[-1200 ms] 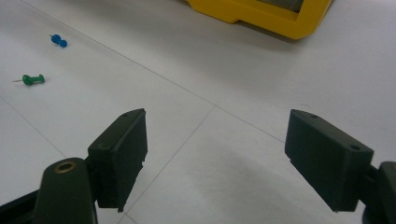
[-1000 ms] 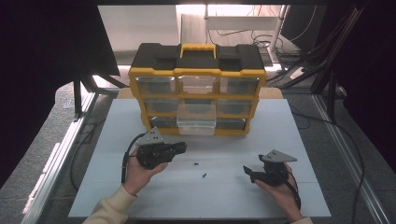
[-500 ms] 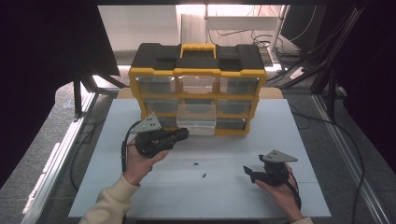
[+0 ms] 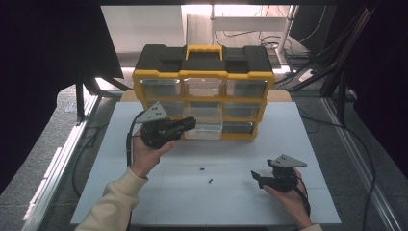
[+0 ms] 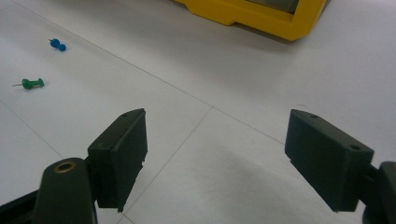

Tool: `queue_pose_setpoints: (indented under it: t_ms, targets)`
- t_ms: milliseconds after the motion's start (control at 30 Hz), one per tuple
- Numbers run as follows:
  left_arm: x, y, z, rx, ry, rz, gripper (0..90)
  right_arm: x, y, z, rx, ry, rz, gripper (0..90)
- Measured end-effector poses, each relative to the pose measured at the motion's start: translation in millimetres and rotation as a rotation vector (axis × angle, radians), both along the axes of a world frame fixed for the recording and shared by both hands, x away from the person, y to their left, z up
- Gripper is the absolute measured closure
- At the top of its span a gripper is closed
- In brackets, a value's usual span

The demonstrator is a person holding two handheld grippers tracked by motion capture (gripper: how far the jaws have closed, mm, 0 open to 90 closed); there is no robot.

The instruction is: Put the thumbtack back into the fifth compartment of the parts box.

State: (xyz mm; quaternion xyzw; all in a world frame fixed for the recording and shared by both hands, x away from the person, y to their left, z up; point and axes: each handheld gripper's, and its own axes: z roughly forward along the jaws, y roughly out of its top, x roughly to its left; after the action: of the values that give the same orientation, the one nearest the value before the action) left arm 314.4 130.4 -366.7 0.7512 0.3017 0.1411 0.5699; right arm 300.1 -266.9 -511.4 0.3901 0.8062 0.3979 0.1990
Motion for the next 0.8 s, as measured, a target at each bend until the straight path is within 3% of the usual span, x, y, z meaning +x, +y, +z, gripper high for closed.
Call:
queue_pose_setpoints:
  t_ms: [300,800]
  targets:
    - [12.8,-0.9,1.9,0.012,-0.003,0.030,82.4,0.1,0.0,0.0,0.001,0.001,-0.002,21.4]
    - [43.9,-13.4,-10.5,0.055,0.042,0.067,82.1,0.4,0.0,-0.6,0.001,0.002,0.004,21.5]
